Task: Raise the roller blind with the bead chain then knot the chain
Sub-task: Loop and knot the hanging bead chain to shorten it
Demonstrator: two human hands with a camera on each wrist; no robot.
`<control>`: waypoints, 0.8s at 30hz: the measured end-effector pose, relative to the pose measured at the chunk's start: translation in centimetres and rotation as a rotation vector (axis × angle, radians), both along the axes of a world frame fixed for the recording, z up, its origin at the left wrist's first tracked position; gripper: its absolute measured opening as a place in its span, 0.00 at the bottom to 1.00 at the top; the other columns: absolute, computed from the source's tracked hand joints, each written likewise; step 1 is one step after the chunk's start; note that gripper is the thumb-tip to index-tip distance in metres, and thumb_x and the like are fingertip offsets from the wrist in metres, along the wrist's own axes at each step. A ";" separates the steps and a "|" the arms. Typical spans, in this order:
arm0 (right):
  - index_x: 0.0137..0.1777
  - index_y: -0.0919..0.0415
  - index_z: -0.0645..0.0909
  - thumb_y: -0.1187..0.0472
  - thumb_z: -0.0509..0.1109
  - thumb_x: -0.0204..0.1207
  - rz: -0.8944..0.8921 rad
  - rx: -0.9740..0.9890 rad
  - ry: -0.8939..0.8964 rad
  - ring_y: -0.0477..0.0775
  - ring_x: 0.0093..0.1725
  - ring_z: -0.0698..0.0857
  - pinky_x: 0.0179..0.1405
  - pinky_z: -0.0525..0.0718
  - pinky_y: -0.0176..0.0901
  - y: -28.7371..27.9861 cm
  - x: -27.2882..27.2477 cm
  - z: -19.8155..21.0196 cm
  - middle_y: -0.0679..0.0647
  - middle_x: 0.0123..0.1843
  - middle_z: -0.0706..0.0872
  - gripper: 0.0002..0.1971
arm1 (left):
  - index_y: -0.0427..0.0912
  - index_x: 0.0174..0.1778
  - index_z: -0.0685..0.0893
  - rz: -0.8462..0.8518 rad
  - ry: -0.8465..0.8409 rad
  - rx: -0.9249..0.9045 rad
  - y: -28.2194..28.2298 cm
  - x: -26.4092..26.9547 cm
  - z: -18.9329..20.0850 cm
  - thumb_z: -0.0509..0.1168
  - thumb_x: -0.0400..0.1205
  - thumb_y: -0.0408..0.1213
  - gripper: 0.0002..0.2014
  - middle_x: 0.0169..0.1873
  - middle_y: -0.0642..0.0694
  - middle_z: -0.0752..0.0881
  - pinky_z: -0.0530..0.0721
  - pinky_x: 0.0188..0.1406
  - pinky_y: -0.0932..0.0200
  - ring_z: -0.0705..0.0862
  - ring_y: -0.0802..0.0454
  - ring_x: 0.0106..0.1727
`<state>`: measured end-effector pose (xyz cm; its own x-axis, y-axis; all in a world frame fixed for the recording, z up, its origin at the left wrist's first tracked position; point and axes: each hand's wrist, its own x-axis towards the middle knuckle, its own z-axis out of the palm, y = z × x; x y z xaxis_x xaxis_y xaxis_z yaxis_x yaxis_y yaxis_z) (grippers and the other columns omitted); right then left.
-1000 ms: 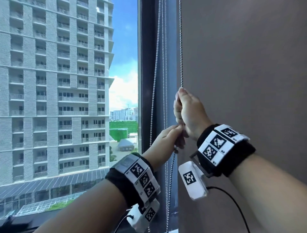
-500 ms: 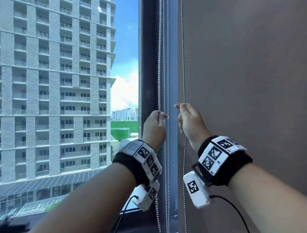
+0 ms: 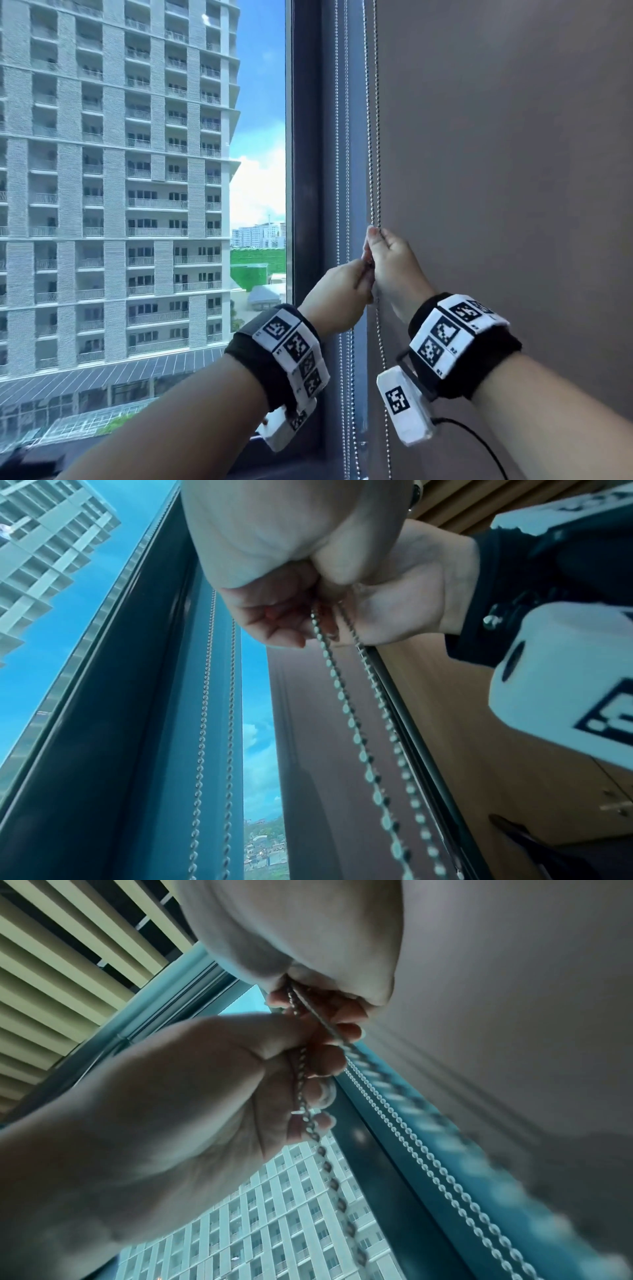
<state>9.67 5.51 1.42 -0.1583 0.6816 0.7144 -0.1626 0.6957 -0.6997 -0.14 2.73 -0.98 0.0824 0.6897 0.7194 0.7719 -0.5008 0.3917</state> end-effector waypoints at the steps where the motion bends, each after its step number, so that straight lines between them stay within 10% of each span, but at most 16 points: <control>1: 0.33 0.58 0.67 0.56 0.53 0.86 0.022 0.000 0.010 0.44 0.19 0.69 0.14 0.71 0.35 -0.1 0.1 -0.2 0.51 0.26 0.67 0.18 | 0.39 0.43 0.80 0.001 0.017 -0.012 0.0 -0.3 0.0 0.53 0.84 0.41 0.13 0.32 0.48 0.84 0.78 0.35 0.56 0.79 0.52 0.30; 8: 0.33 0.54 0.69 0.52 0.54 0.85 -0.021 0.008 0.042 0.47 0.24 0.64 0.26 0.66 0.44 0.8 0.8 -2.0 0.46 0.25 0.65 0.17 | 0.44 0.64 0.81 -0.045 -0.040 -0.027 -0.7 -1.2 0.4 0.53 0.74 0.42 0.23 0.44 0.48 0.87 0.84 0.55 0.49 0.86 0.48 0.49; 14: 0.39 0.56 0.74 0.58 0.50 0.87 0.162 -0.001 0.028 0.37 0.18 0.70 0.21 0.69 0.28 -1.6 1.0 -2.4 0.40 0.19 0.73 0.17 | 0.42 0.71 0.75 -0.107 -0.090 0.113 -1.5 -0.3 1.5 0.56 0.83 0.48 0.22 0.49 0.49 0.87 0.81 0.59 0.53 0.85 0.53 0.53; 19: 0.40 0.58 0.75 0.64 0.49 0.87 0.138 0.056 -0.093 0.40 0.19 0.70 0.21 0.70 0.36 -2.4 0.7 -3.8 0.47 0.21 0.73 0.17 | 0.32 0.47 0.80 -0.170 -0.132 0.043 -1.3 0.5 1.7 0.58 0.82 0.48 0.19 0.32 0.33 0.86 0.85 0.29 0.48 0.87 0.37 0.30; 24: 0.37 0.55 0.78 0.62 0.54 0.81 0.078 0.103 -0.229 0.46 0.25 0.75 0.30 0.76 0.43 -2.4 1.7 -4.5 0.50 0.25 0.77 0.14 | 0.36 0.39 0.77 -0.209 -0.266 0.007 -1.1 0.6 0.9 0.54 0.87 0.40 0.15 0.22 0.48 0.79 0.75 0.19 0.57 0.78 0.48 0.19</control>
<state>11.40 3.07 -3.07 -0.3729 0.5864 0.7190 -0.0638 0.7569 -0.6504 0.47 1.66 -0.04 0.0298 0.6729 0.7391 0.5233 -0.6405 0.5621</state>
